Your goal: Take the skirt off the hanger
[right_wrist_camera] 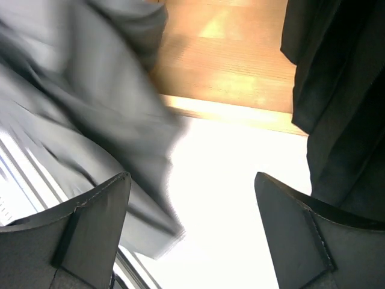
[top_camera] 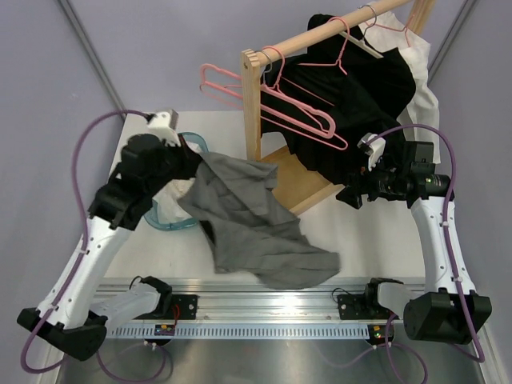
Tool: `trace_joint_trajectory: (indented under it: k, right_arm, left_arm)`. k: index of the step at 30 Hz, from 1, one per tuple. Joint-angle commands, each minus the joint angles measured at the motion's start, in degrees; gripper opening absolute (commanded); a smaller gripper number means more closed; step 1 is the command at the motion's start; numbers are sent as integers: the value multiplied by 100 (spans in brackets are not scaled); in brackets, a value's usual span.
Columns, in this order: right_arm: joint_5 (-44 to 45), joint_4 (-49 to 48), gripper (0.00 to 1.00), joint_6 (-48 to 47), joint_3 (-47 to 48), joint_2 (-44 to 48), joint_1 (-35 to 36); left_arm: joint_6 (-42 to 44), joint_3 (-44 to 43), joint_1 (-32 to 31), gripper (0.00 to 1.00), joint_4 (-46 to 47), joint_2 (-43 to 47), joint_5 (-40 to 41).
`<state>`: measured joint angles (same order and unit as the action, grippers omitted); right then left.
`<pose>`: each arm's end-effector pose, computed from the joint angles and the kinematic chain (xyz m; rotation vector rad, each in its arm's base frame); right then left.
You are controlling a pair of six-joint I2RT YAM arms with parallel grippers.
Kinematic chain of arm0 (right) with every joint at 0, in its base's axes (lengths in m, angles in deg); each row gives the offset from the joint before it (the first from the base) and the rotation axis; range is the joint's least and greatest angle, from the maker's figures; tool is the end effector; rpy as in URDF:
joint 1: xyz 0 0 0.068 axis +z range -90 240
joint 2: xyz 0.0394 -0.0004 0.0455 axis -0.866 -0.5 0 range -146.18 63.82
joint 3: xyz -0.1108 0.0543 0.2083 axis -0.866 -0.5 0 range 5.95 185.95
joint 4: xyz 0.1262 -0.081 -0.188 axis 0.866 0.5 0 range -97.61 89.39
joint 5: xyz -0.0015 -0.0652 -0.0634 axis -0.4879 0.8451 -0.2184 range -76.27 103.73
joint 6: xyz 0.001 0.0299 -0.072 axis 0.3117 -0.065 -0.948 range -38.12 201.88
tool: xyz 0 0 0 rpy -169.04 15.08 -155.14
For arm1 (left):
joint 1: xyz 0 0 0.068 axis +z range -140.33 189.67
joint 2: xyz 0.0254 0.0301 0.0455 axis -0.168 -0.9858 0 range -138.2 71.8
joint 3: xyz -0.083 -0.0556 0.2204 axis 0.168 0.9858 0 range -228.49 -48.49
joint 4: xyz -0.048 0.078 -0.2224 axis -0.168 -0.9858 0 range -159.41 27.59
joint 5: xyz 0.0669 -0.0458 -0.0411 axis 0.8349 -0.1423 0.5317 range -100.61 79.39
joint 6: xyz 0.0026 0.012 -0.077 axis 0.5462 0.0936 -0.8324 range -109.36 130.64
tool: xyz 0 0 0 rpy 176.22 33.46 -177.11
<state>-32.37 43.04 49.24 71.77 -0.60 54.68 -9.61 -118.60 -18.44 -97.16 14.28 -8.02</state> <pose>0.2227 0.0275 0.2972 -0.8417 2.0182 0.6082 0.2040 -0.1055 0.3633 0.1065 1.9893 -0.5077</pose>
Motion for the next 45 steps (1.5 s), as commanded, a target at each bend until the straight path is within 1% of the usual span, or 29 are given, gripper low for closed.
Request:
trace_joint_trajectory:
  k: [1,2,4,5,7,8,9,12,15,17,20,23,26,31,35,39,43,45]
  right_arm:
    - [-197,-214,92,65,54,-18,-39]
    - [-206,-214,91,65,54,-9,-39]
    - [-223,-223,91,48,36,9,-39]
    - [-232,-223,91,48,27,9,-39]
    - [-232,-223,91,39,-16,61,-39]
    - [-241,-231,91,39,-25,88,-39]
    - [-232,-249,91,39,-43,114,-39]
    - [-215,-319,91,65,-175,263,-48]
    - [-241,-381,91,109,-298,316,-65]
    - [-267,-389,91,118,-333,325,-74]
    - [-267,-398,91,118,-342,343,-74]
    - [-293,-433,91,127,-351,343,-83]
    - [-302,-460,91,162,-395,360,-83]
    - [-311,-513,91,214,-465,404,-83]
    - [-320,-530,91,223,-483,404,-101]
    - [-329,-556,91,223,-500,413,-118]
    - [-338,-574,91,215,-526,422,-136]
    - [-346,-609,91,232,-562,422,-136]
  left_arm:
    - [-40,-1388,587,0,-313,-118,-224]
    - [-40,-2027,675,0,-323,-241,-224]
    - [-40,-2558,843,0,-166,-609,-461]
    - [-40,-3013,921,0,-95,-733,-461]
    - [-75,-3455,1018,0,72,-971,-540]
    - [-102,-3910,1123,0,99,-1224,-592]
    - [-128,-4132,1168,0,108,-1349,-576]
    - [-32,-4852,1291,0,108,-1701,-287]
    - [47,-5021,1458,0,370,-1816,310]
    - [109,-4978,1563,0,766,-1833,679]
    - [161,-5135,1686,0,1153,-1956,953]
    - [468,-5600,1739,0,1250,-2237,1532]
    - [601,-5944,1836,0,1347,-2492,1805]
    - [505,-6234,1959,0,1611,-2808,1833]
    - [277,-6629,1968,0,1742,-3133,1692]
    - [320,-7069,1977,0,2093,-3389,1894]
    - [478,-7008,2012,0,2366,-3389,2008]
    - [443,-6964,2082,0,2341,-3380,1974]
